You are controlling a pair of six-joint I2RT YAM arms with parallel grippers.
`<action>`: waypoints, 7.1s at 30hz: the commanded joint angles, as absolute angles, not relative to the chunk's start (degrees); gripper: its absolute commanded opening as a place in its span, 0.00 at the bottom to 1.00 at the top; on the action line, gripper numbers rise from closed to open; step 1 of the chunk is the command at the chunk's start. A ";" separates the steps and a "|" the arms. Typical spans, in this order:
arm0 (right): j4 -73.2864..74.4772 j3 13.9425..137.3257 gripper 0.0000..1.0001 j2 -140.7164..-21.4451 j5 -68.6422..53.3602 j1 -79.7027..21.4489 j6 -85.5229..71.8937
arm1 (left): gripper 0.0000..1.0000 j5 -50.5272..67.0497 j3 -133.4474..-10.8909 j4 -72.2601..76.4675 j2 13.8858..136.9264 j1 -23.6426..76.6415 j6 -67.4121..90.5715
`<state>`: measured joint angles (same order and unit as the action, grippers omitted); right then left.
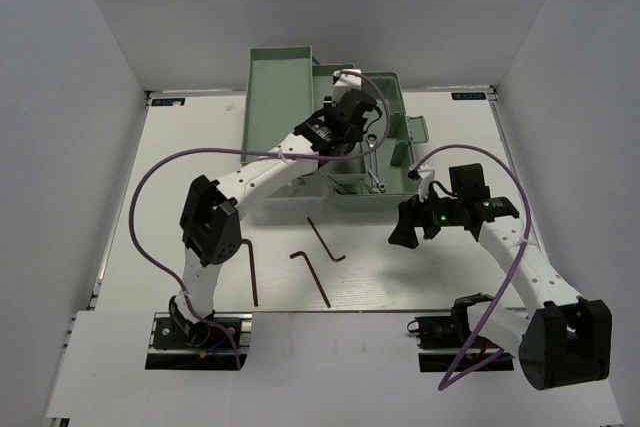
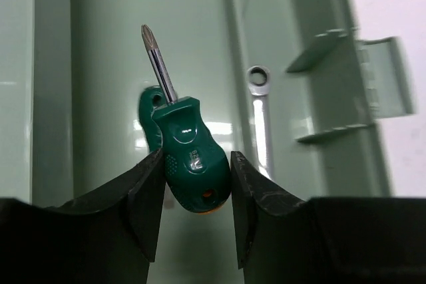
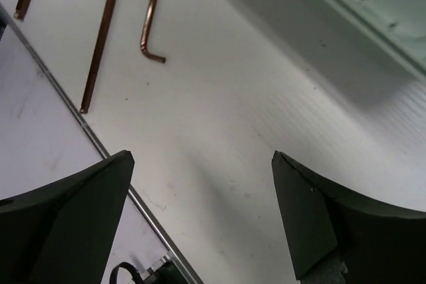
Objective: Sort the tools into containers
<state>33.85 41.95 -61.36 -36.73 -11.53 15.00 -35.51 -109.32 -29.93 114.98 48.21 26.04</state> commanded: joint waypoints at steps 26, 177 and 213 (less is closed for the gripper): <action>16.53 51.22 0.49 -83.67 -12.85 -49.65 15.92 | 0.31 -28.75 -69.80 -54.25 56.79 50.62 33.18; 21.62 64.86 0.65 -102.29 -4.84 -66.18 -4.57 | 0.38 -40.00 -87.19 -14.68 91.85 32.70 16.17; 43.06 91.46 0.00 -92.55 -7.21 -62.67 14.32 | 0.74 -30.78 -35.87 -47.47 31.99 31.99 49.12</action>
<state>40.71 83.59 -95.96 -5.26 -63.31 10.07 -35.62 -39.09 -44.82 32.45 31.99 42.92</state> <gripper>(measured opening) 0.032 0.745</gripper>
